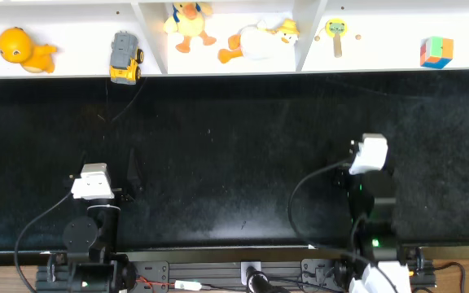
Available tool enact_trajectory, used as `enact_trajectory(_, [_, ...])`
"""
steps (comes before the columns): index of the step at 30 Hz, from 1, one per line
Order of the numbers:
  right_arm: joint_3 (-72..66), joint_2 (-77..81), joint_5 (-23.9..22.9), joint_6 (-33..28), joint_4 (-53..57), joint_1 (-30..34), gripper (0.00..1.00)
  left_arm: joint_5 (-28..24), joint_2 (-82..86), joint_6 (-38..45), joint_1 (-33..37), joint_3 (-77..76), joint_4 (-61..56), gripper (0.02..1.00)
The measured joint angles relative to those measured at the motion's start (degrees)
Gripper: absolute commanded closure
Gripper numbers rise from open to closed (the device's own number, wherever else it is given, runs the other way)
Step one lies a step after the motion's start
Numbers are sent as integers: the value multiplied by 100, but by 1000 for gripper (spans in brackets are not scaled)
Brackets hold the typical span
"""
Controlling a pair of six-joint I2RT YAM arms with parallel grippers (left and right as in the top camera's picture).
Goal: Store Toys
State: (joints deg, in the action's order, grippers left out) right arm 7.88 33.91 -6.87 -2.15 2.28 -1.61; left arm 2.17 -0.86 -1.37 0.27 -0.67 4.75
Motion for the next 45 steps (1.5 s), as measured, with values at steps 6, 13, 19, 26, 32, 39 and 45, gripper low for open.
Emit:
enact_trajectory(6, [-664, -1582, 214, 11, 79, 0, 5, 2, 0, 0, 0, 0, 0, 20])
enact_trajectory(13, [-684, -2540, 350, -238, 229, 44, 3, 0, 0, 0, 0, 0, 0, 20])
enact_trajectory(19, [-684, -3314, 367, -365, 184, 304, 5, 2, 0, 0, 0, 0, 0, 20])
enact_trajectory(26, [-684, -3329, 367, -389, 210, 334, 5, 0, 0, 0, 0, 0, 0, 20])
enact_trajectory(32, [-684, -3329, 369, -391, 210, 334, 5, 0, 0, 0, 0, 0, 0, 20])
enact_trajectory(39, [-684, -3329, 367, -407, 212, 334, 5, 0, 0, 0, 0, 0, 0, 20])
enact_trajectory(45, [-684, -3329, 369, -407, 212, 334, 7, 0, 0, 0, 0, 0, 0, 20])
